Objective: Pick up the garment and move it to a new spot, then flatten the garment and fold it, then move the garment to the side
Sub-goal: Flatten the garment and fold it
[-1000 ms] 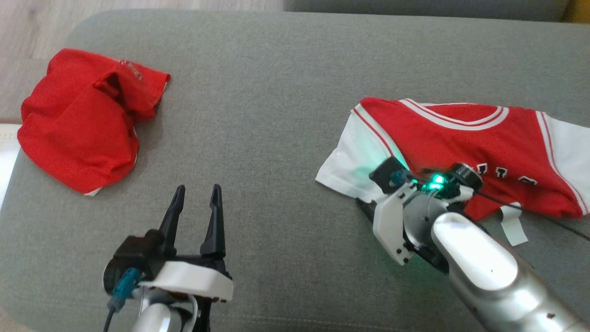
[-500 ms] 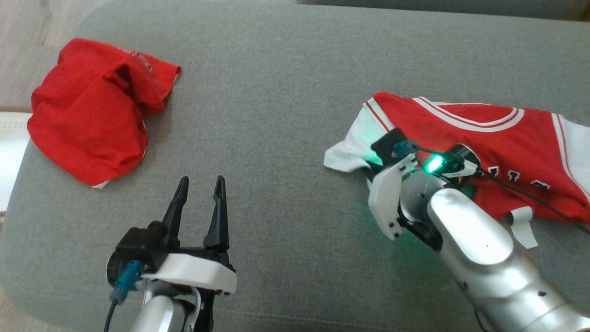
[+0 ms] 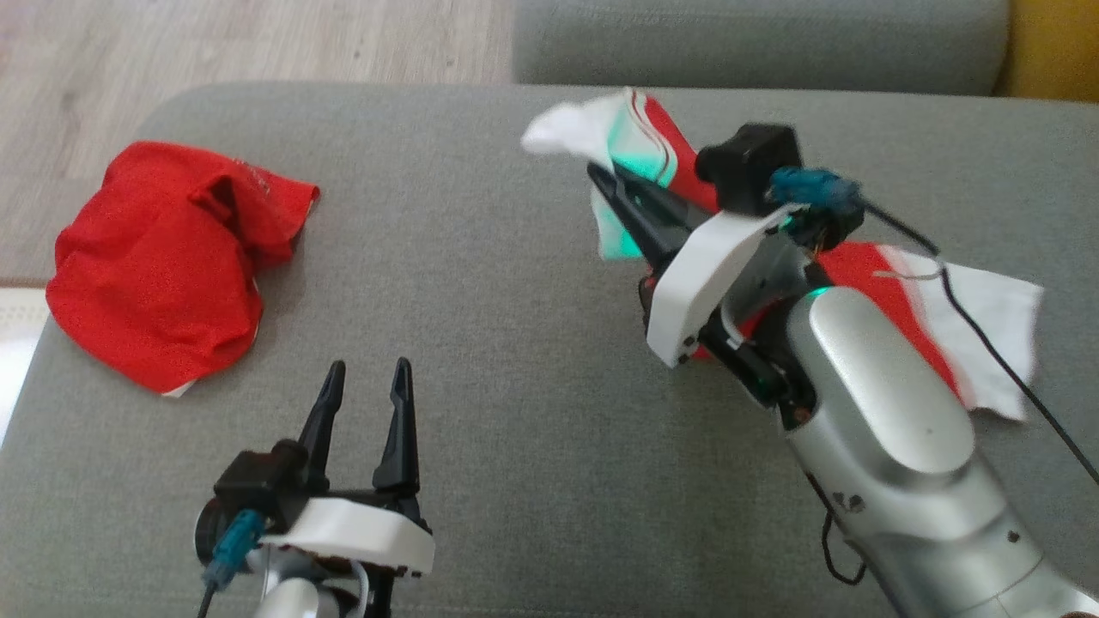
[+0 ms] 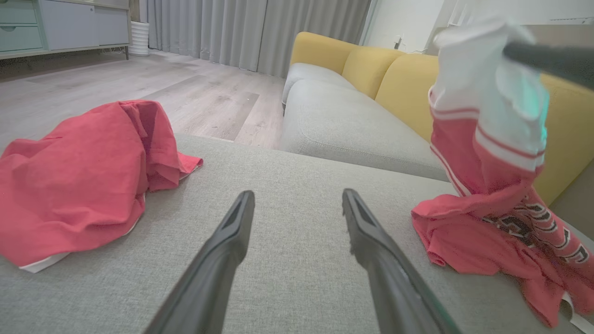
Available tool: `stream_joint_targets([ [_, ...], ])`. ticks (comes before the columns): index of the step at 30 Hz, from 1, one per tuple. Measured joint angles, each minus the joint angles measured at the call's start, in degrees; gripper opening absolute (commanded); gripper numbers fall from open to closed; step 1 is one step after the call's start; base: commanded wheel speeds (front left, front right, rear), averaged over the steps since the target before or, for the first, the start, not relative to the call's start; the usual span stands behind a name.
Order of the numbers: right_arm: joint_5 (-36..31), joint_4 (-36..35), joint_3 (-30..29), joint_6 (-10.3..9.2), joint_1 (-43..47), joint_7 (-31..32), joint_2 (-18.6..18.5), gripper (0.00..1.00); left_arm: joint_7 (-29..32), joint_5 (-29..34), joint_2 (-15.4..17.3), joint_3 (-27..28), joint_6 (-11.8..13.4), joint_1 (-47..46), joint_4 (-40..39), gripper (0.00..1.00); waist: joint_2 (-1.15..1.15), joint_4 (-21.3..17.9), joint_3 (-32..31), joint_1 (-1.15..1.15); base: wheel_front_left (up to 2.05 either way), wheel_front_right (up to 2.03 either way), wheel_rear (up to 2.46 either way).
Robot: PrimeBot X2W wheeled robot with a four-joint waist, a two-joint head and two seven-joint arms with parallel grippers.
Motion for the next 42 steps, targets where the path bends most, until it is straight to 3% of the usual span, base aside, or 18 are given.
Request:
stream_joint_targets([
  [7,2.5,-8.9,-3.4,0.00,-0.6,1.2,0.5,0.00,0.0,0.0,0.0,-0.2,0.0,1.7,0.1,1.00,0.00,-0.9,-3.0,0.00,0.00,0.00,0.00],
  [12,4.6,-8.8,-6.6,0.00,-3.8,0.5,0.6,0.00,0.0,0.0,0.0,-1.1,0.0,1.8,0.3,1.00,0.00,-0.2,-4.5,0.00,0.00,0.00,0.00],
  [22,5.6,3.2,-12.8,0.00,-10.1,-4.8,0.7,0.00,0.0,-1.0,0.0,-3.2,0.0,2.5,0.7,1.00,0.00,3.6,-6.0,0.00,0.00,0.00,0.00],
  [26,0.7,11.1,-17.1,0.00,-8.6,-7.6,0.9,0.00,0.0,-1.2,0.0,-3.4,0.5,3.1,0.6,1.00,0.00,4.2,-5.9,0.00,0.00,0.00,0.00],
  [33,-6.9,17.7,-26.7,0.00,-2.2,-10.6,1.0,0.00,0.0,-1.1,0.0,-2.8,0.5,3.6,0.0,1.00,0.00,2.4,-5.2,0.00,0.00,0.00,0.00],
  [42,-16.3,25.2,-36.7,0.00,-0.9,-11.6,1.1,0.00,0.0,-1.0,0.0,-3.3,0.0,2.7,0.0,1.00,0.00,0.5,-2.2,0.00,0.00,0.00,0.00],
])
